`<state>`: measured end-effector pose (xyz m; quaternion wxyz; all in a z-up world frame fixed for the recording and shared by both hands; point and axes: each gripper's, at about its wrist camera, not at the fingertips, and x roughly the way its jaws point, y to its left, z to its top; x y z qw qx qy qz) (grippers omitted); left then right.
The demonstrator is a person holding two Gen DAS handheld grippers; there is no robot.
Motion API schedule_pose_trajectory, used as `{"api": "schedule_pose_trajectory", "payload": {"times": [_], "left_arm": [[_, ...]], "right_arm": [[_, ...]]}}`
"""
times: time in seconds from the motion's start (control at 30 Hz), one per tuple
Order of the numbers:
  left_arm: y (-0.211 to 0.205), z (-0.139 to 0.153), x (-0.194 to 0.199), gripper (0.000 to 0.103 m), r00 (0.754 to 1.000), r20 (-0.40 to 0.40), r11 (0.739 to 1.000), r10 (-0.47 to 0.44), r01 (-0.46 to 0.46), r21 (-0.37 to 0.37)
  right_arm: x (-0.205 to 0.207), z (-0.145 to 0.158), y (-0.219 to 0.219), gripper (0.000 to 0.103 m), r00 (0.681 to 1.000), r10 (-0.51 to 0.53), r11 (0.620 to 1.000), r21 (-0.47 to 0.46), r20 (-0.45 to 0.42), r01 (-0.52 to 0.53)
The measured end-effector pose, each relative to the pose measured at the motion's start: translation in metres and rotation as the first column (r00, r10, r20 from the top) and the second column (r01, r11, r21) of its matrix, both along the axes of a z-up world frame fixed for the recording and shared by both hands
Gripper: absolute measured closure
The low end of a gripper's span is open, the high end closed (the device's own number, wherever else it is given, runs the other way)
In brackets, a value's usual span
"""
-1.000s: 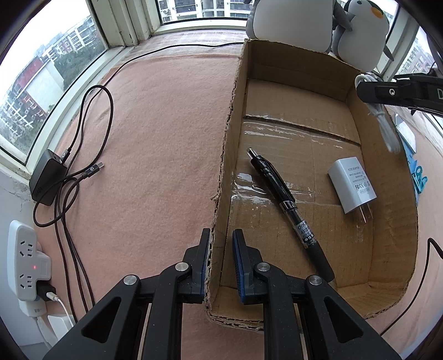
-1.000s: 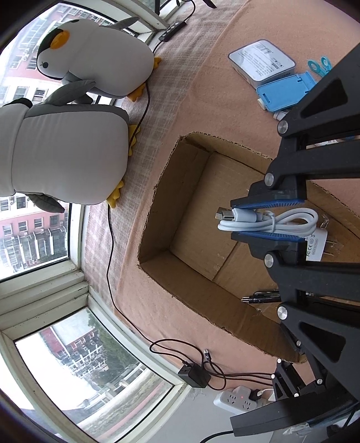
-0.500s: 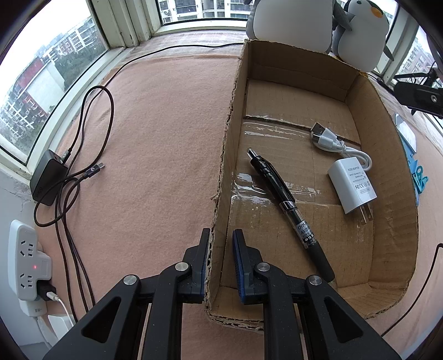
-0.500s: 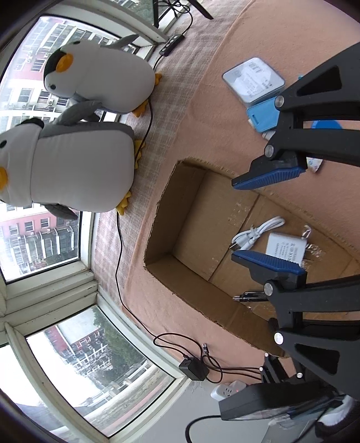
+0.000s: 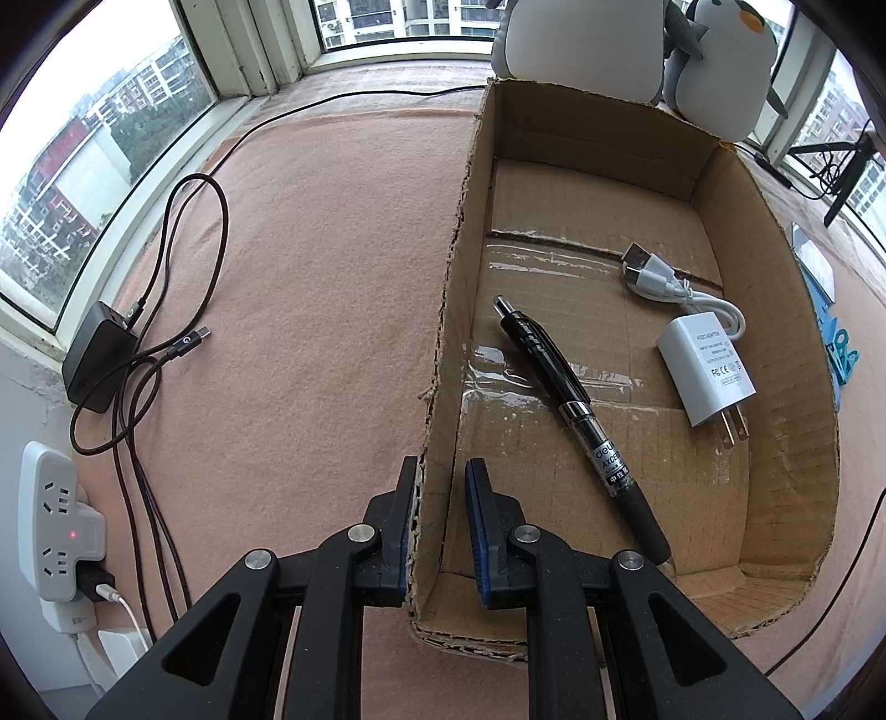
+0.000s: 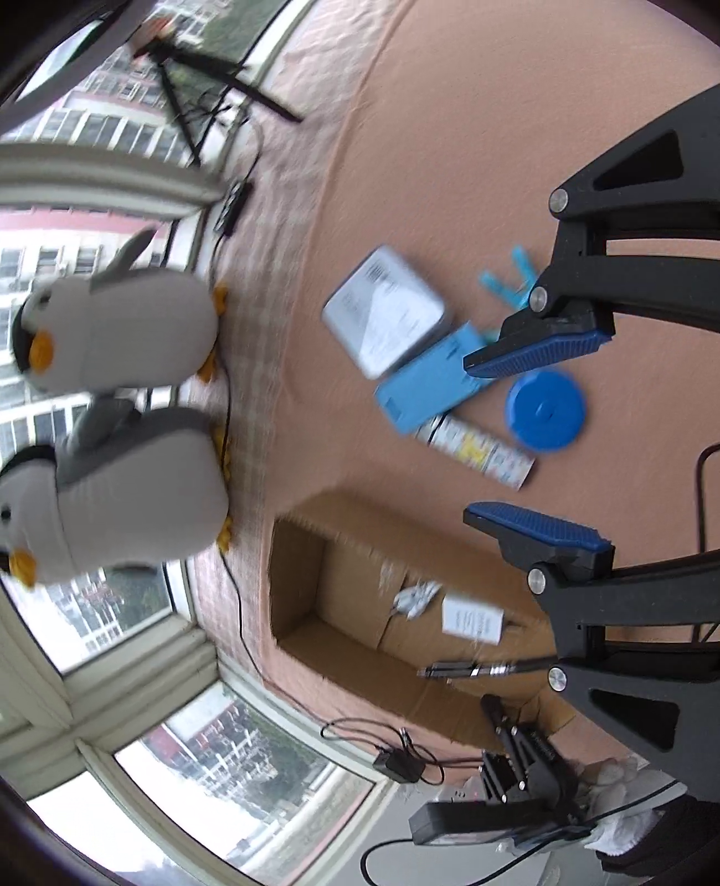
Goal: Organize rigid objects
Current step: 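Move the open right gripper over to the blue tape measure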
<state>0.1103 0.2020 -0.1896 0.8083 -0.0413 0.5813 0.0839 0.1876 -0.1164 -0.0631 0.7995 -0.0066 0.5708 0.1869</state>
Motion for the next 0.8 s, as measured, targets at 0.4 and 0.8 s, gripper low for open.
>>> {"api": "schedule_pose_trajectory", "payload": {"times": [0.4, 0.8], "left_arm": [[-0.002, -0.001, 0.001, 0.087, 1.000, -0.004, 1.000, 0.005, -0.005, 0.012], [-0.007, -0.001, -0.001, 0.086, 1.000, 0.000, 1.000, -0.007, 0.007, 0.022]], "right_arm": [[-0.014, -0.038, -0.053, 0.060, 0.991, -0.076, 0.997, 0.010, -0.109, 0.078], [-0.027, -0.077, -0.015, 0.060, 0.988, 0.000, 0.999, -0.043, -0.153, -0.006]]}}
